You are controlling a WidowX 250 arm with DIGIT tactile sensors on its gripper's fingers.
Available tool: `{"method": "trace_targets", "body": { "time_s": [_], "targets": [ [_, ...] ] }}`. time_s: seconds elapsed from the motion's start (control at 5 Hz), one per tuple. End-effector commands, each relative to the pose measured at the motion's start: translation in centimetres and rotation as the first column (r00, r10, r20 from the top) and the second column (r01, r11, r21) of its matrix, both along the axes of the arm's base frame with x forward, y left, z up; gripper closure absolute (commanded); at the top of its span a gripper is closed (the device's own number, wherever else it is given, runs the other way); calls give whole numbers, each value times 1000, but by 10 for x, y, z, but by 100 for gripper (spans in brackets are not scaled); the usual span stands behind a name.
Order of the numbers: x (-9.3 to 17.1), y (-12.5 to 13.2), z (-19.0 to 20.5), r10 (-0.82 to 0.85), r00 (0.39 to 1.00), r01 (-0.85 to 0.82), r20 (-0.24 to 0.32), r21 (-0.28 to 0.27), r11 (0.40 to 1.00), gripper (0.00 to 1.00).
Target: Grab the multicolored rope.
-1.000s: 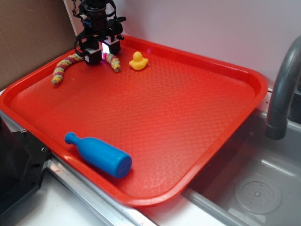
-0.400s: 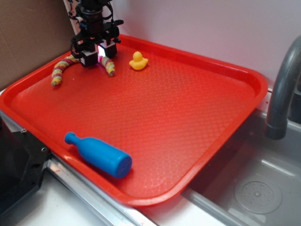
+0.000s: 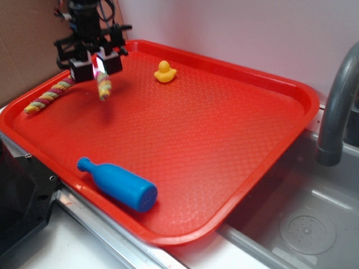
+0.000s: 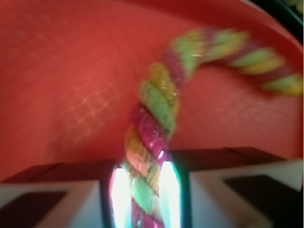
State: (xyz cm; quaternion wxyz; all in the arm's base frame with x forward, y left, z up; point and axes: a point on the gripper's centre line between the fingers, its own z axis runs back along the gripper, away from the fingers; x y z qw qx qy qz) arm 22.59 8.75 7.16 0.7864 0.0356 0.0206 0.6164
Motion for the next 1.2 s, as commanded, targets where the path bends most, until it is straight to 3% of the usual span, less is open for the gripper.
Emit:
{"method": "trace_targets", "body": {
  "time_s": [0.0,0.2,0.4,0.6,1.0],
  "targets": [
    [-29,3,107,-310,920,313,238,28,949,100],
    [-26,-11,157,-441,863,449,245,25,893,100],
    [-26,-33,176,-642,725,656,249,35,754,100],
    [-27,-51,175,-741,632,750,227,64,659,100],
    [-26,-60,151,-781,605,781,154,76,620,100]
  ]
}}
